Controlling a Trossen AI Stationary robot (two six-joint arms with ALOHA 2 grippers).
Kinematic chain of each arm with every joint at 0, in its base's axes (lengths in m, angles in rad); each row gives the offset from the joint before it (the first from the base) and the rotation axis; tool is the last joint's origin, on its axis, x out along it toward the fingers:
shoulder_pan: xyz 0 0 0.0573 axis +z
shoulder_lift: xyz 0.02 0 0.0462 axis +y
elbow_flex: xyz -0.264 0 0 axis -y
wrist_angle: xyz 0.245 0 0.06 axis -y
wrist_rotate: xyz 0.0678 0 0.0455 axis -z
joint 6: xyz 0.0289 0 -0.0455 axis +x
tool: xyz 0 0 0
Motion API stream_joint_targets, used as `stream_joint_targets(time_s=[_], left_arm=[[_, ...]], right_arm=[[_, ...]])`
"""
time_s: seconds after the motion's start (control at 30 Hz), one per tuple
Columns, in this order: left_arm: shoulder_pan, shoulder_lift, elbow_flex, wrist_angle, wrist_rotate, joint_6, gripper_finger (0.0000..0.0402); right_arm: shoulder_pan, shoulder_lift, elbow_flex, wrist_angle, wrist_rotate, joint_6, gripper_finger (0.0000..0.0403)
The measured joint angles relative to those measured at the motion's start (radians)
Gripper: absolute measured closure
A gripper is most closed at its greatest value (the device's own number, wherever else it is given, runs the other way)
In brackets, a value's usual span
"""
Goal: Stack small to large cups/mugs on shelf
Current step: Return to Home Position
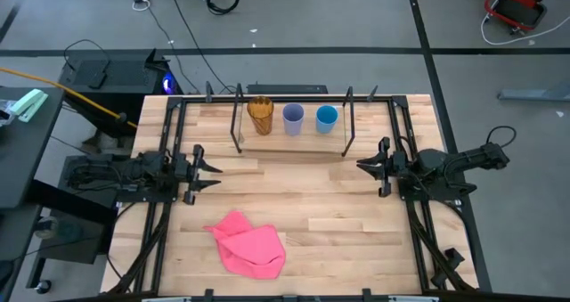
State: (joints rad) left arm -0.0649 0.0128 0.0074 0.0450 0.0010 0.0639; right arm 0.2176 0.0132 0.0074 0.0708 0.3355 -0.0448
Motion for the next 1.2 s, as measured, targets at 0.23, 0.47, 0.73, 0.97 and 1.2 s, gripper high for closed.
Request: stream_joint_targets(time_s=[0.23, 0.47, 0.73, 0.97, 1.2], left_arm=[[0.0, 0.0, 0.0, 0.001, 0.0, 0.0, 0.0259], [0.0, 0.0, 0.0, 0.002, 0.0, 0.0, 0.0254], [0.0, 0.0, 0.0, 0.003, 0.0, 0.0, 0.025], [0.0, 0.0, 0.0, 0.003, 0.0, 0.0, 0.0257], [0.0, 0.0, 0.0, 0.003, 0.0, 0.0, 0.0249]], right_arm=[[0.0, 0.0, 0.0, 0.0, 0.0, 0.0, 0.0351], [0.0, 0.0, 0.0, 0.0, 0.0, 0.0, 0.0351], [0.0, 0.0, 0.001, 0.0, 0.0, 0.0, 0.0351], [0.0, 0.0, 0.001, 0.0, 0.0, 0.0, 0.0351], [0.0, 0.0, 0.001, 0.0, 0.0, 0.0, 0.0351]])
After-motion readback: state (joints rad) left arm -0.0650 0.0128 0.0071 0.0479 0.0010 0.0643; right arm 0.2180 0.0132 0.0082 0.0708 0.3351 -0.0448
